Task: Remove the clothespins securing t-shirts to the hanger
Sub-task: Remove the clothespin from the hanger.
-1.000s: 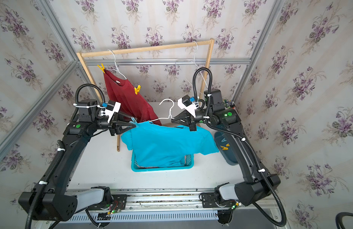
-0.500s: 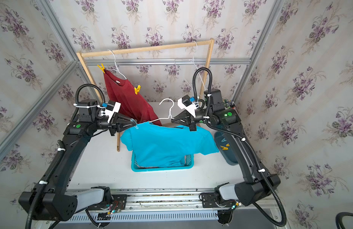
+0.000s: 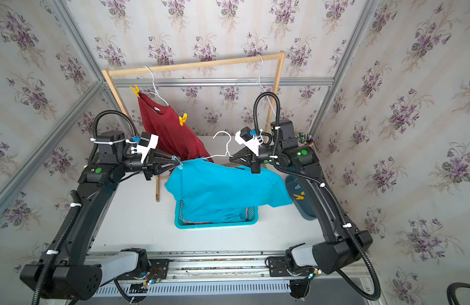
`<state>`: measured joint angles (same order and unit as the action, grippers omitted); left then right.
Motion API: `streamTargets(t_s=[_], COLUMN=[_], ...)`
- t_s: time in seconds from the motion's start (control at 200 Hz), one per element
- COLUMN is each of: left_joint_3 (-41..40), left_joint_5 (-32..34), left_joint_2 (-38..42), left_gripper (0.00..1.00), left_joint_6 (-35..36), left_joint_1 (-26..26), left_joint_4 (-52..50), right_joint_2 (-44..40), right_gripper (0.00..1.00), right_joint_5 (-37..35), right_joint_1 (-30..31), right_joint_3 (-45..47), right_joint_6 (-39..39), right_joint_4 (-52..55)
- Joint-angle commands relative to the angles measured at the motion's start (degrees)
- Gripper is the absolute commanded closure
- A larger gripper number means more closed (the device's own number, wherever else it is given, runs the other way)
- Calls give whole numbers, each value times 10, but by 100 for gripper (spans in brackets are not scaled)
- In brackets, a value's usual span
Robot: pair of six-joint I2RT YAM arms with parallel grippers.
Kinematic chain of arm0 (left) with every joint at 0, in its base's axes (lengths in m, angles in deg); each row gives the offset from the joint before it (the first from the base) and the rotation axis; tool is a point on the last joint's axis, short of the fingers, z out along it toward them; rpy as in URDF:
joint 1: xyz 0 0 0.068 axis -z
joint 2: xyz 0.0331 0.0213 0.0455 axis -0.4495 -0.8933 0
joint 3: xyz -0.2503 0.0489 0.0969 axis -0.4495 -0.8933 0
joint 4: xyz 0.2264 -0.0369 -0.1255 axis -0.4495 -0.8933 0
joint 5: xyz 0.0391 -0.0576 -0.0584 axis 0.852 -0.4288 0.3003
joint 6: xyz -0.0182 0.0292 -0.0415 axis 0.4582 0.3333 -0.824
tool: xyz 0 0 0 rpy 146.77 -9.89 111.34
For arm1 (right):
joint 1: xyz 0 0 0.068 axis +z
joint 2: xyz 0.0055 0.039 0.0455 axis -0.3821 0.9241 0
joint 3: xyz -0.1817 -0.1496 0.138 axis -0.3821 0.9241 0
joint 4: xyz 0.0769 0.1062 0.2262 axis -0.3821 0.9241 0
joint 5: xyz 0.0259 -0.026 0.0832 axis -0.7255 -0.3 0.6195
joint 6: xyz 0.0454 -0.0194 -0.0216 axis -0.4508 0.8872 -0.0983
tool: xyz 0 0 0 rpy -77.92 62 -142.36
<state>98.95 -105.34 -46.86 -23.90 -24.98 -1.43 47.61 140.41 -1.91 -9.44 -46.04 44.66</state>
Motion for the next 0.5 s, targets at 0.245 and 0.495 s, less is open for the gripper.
streamTargets(t_s=[0.245,0.495], left_joint_3=[3,-5], left_joint_5=[45,48], left_joint_2=[18,26], left_gripper=[99,99], left_joint_6=[0,-1], left_joint_1=[-1,-2], left_joint_4=[4,4], right_joint_2=[29,65], right_gripper=[100,100], right_joint_5=[22,22], right_joint_1=[53,77], right_joint_3=[69,143], right_joint_6=[-35,-95], right_joint_4=[-89,-210])
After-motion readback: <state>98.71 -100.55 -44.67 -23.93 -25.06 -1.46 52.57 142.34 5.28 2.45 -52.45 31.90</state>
